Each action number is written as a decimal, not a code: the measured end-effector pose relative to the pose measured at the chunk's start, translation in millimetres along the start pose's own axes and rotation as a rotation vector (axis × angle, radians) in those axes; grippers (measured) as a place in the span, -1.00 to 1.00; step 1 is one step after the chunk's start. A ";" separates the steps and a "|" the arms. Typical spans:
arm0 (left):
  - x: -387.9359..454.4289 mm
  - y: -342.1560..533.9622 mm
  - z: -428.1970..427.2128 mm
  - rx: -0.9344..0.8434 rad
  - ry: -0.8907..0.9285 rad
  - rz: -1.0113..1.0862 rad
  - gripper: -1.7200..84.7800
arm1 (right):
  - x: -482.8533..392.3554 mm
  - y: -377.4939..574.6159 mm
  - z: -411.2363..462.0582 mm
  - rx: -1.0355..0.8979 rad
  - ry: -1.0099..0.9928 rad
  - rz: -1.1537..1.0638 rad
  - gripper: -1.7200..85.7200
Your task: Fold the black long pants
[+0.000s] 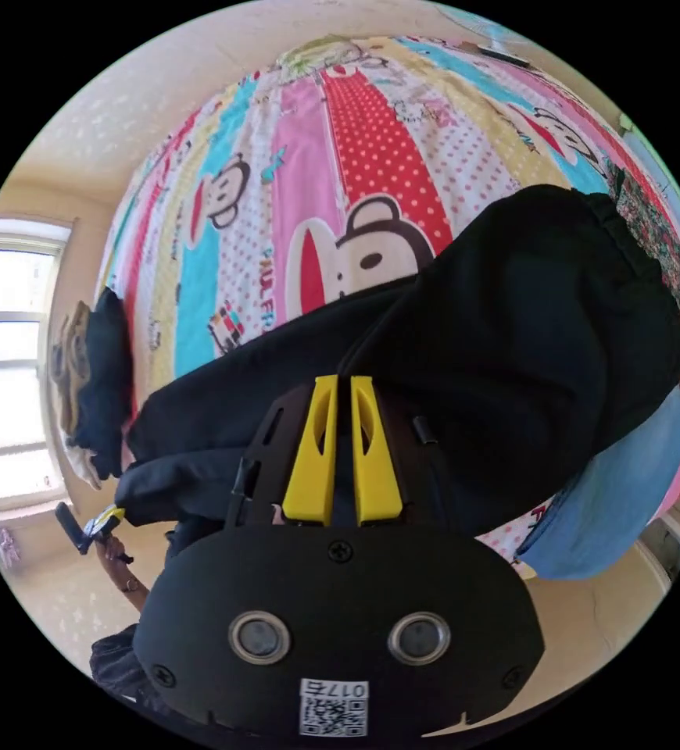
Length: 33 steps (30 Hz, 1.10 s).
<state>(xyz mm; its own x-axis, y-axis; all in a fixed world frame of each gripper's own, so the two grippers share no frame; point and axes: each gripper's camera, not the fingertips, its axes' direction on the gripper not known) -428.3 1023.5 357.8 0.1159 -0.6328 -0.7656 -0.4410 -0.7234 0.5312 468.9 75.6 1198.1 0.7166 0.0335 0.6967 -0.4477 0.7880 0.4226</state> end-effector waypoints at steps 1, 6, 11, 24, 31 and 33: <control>-1.2 1.1 -3.8 0.008 0.009 0.006 -0.92 | -0.1 2.6 -12.6 0.046 -0.035 0.002 -0.87; -21.5 -9.0 -19.9 0.096 -0.015 0.028 -0.91 | -6.6 -4.2 -72.2 0.232 -0.144 0.029 -0.86; -66.6 -11.5 -10.1 0.238 -0.061 -0.157 -0.86 | 6.5 -24.2 -34.2 0.182 -0.152 0.044 -0.75; -124.8 -35.9 29.5 0.197 0.030 -0.266 -0.71 | 9.9 153.7 20.2 0.195 -0.046 -0.184 -0.77; -80.1 -68.8 -8.1 0.273 0.303 0.070 -0.93 | 5.6 199.3 53.1 0.105 0.103 -0.265 -0.91; -90.4 -54.6 -16.5 0.215 0.275 -0.064 -0.91 | -1.7 210.0 58.4 0.111 0.144 -0.303 -0.93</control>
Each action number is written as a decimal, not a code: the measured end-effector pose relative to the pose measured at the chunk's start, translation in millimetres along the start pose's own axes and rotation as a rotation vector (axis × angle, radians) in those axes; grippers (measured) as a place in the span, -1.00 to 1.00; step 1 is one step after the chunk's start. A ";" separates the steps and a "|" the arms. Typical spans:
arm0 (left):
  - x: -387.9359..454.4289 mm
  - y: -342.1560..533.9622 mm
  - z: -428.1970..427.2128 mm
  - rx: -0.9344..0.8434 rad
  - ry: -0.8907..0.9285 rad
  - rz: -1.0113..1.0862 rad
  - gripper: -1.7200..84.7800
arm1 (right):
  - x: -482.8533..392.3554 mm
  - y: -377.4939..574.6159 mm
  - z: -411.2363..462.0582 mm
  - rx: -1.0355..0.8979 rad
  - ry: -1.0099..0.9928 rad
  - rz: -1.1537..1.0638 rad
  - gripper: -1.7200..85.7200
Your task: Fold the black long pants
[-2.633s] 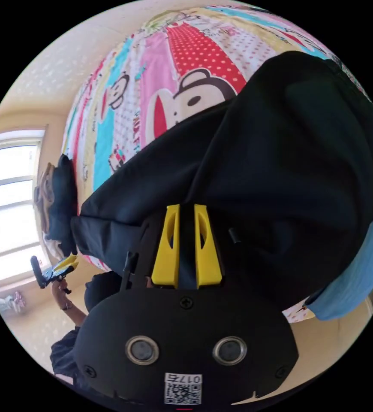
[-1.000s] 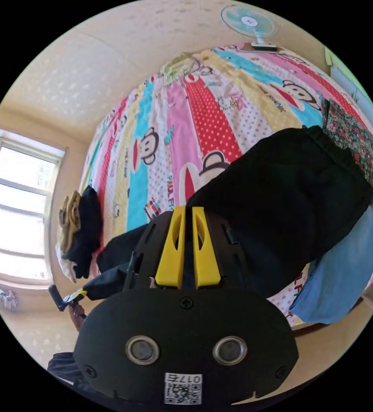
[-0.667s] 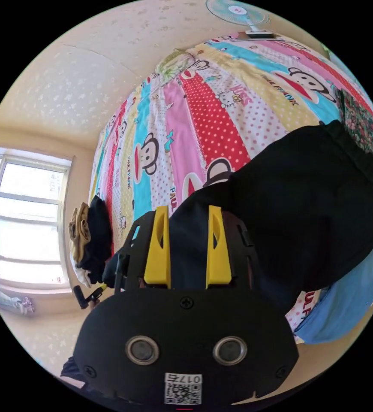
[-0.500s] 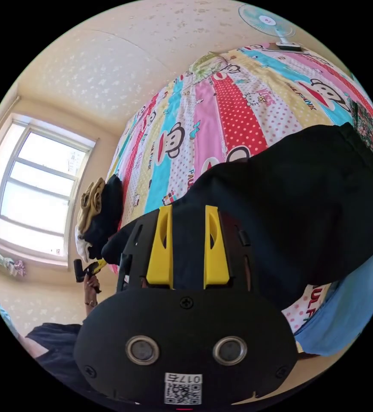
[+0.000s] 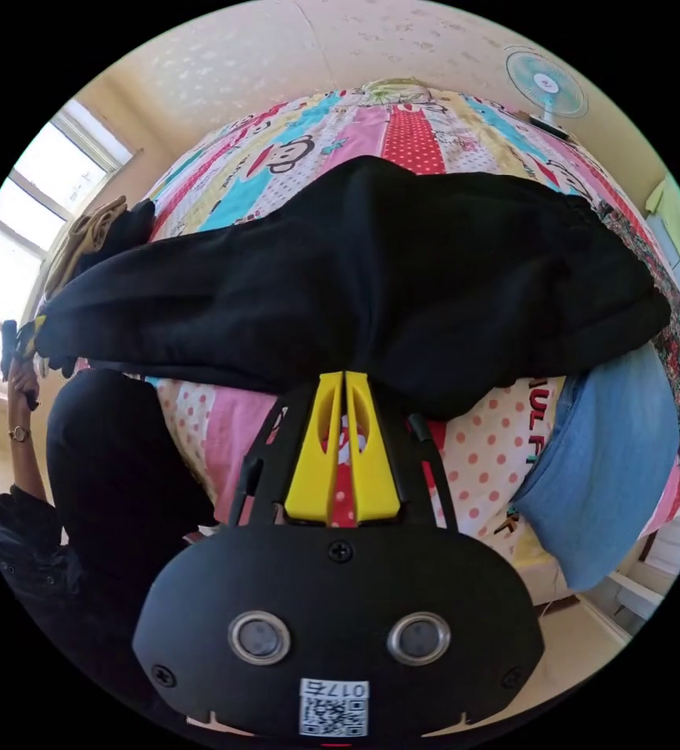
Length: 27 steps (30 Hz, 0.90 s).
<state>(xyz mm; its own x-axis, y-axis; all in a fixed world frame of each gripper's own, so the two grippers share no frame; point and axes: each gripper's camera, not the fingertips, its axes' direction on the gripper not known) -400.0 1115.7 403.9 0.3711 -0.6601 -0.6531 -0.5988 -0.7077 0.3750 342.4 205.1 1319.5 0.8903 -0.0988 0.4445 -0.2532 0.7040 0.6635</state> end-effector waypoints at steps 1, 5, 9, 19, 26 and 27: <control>-8.0 5.2 -0.9 -0.014 -0.050 -0.068 -0.90 | -3.7 1.7 1.9 -0.001 0.018 -0.015 -0.93; -69.0 47.2 8.7 -0.114 -0.333 -0.380 -0.74 | -35.8 13.3 12.2 0.019 0.208 -0.152 -0.95; -76.2 61.3 -3.9 0.064 -0.046 -0.346 -0.66 | -38.5 11.5 14.3 -0.022 0.219 -0.084 -0.95; -73.1 -22.5 26.3 0.011 0.091 -0.284 -0.86 | -13.4 37.3 6.9 0.056 0.074 0.061 -0.95; 50.2 -46.2 8.1 0.144 -0.281 0.192 -0.87 | -0.4 53.9 -0.5 0.090 0.014 0.143 -0.95; 16.8 -50.1 12.9 0.106 -0.382 -0.010 -0.84 | 1.7 56.4 -1.8 0.095 0.008 0.147 -0.95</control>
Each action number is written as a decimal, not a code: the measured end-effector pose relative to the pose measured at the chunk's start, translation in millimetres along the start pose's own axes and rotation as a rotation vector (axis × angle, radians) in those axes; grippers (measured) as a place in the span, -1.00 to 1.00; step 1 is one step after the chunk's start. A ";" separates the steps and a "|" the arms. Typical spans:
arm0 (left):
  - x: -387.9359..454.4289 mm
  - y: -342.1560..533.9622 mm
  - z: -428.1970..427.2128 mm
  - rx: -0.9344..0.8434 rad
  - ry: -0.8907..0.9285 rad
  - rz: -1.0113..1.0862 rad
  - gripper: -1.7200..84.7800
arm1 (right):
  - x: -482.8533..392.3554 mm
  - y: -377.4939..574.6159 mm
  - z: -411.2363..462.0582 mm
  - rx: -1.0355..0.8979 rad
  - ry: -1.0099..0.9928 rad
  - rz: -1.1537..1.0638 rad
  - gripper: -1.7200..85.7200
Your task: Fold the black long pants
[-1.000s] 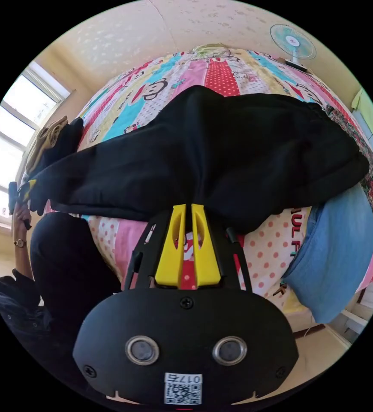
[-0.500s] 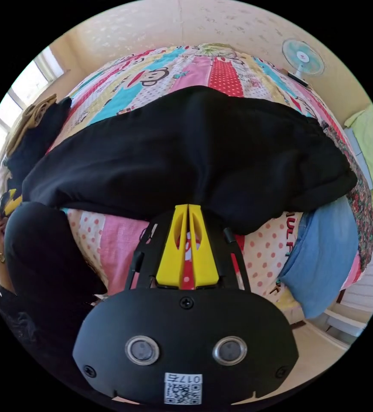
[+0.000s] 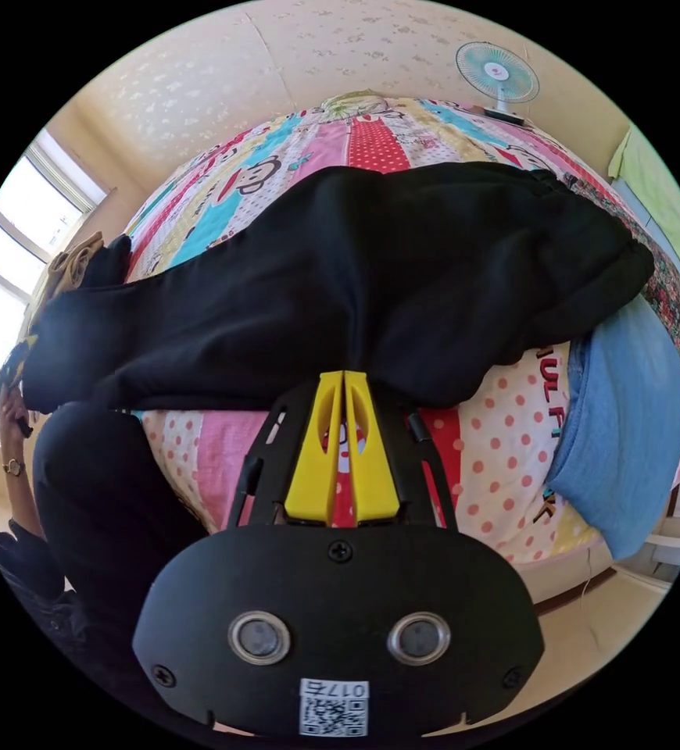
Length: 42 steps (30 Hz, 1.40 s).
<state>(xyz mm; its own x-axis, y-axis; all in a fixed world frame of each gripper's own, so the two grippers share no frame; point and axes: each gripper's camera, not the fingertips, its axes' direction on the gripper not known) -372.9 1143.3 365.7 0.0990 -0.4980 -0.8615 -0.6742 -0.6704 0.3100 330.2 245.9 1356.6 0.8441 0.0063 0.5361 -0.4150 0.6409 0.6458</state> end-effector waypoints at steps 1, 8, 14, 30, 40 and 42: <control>-17.8 0.8 10.8 -0.056 -0.032 -0.095 -0.83 | 0.9 1.2 -0.9 0.003 -0.001 0.000 -0.95; -104.8 87.3 47.1 -0.040 0.427 -0.379 -0.65 | 4.6 16.9 -14.4 0.041 0.036 -0.017 -0.95; -66.6 93.6 64.5 0.057 0.313 -0.368 -0.56 | 17.7 27.7 -27.0 0.099 0.019 0.036 -0.95; -6.4 -10.2 35.4 0.110 0.463 -0.311 -0.81 | 65.1 69.7 -98.8 0.091 -0.312 0.045 -0.94; -116.7 3.1 -3.0 0.251 0.278 -0.625 -0.70 | 127.1 71.7 -152.9 0.244 -0.402 0.240 -0.83; -134.4 24.8 -1.4 0.218 0.303 -0.660 -0.69 | 142.7 62.0 -159.4 0.237 -0.385 0.266 -0.79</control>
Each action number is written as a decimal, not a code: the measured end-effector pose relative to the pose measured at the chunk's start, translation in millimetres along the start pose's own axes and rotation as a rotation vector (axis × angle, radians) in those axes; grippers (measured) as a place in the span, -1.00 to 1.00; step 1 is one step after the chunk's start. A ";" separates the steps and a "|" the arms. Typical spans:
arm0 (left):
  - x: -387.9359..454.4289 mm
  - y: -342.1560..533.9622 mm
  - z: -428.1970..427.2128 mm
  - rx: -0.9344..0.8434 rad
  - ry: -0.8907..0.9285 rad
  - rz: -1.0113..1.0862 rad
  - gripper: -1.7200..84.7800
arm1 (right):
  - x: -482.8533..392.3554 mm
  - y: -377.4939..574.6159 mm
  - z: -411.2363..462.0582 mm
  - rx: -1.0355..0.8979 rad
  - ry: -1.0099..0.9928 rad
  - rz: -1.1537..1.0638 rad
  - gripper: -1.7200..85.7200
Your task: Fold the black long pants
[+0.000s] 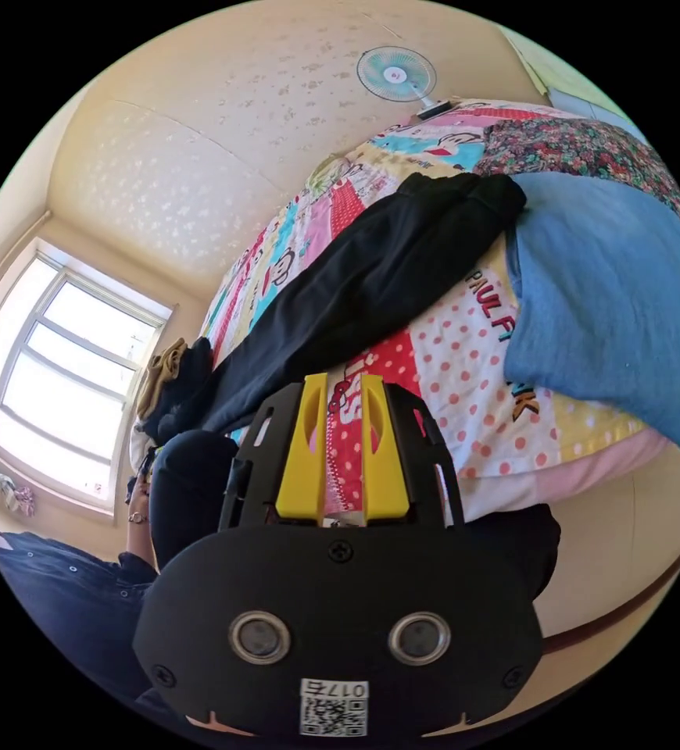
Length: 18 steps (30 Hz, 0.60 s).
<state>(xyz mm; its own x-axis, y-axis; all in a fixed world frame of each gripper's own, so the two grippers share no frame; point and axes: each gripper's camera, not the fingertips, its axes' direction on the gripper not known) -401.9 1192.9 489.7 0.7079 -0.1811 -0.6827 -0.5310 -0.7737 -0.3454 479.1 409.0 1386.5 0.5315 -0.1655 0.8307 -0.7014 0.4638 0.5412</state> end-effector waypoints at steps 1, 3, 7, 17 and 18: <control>-2.9 1.9 -2.1 -0.015 -0.017 -0.002 -0.68 | 1.4 -6.4 -3.6 0.009 0.009 0.003 -0.78; -9.9 6.3 -4.5 -0.111 -0.070 -0.015 -0.63 | 3.4 -45.0 -21.5 0.060 0.050 -0.008 -0.74; -8.2 4.0 6.3 -0.292 0.029 -0.011 -0.57 | 5.1 -131.9 -39.2 0.064 0.123 -0.049 -0.67; -47.0 52.7 112.5 -1.092 -0.037 -0.212 -0.73 | 59.5 -291.4 27.1 -0.349 0.346 0.023 -0.62; -57.7 63.8 113.5 -1.048 0.034 -0.260 -0.87 | 60.5 -294.4 33.0 -0.386 0.364 0.027 -0.64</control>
<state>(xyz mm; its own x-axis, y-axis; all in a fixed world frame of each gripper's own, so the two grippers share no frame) -529.5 1222.9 434.0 0.7628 0.0591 -0.6440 0.2884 -0.9224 0.2569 702.0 233.7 1281.8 0.6941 0.1315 0.7078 -0.5278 0.7615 0.3762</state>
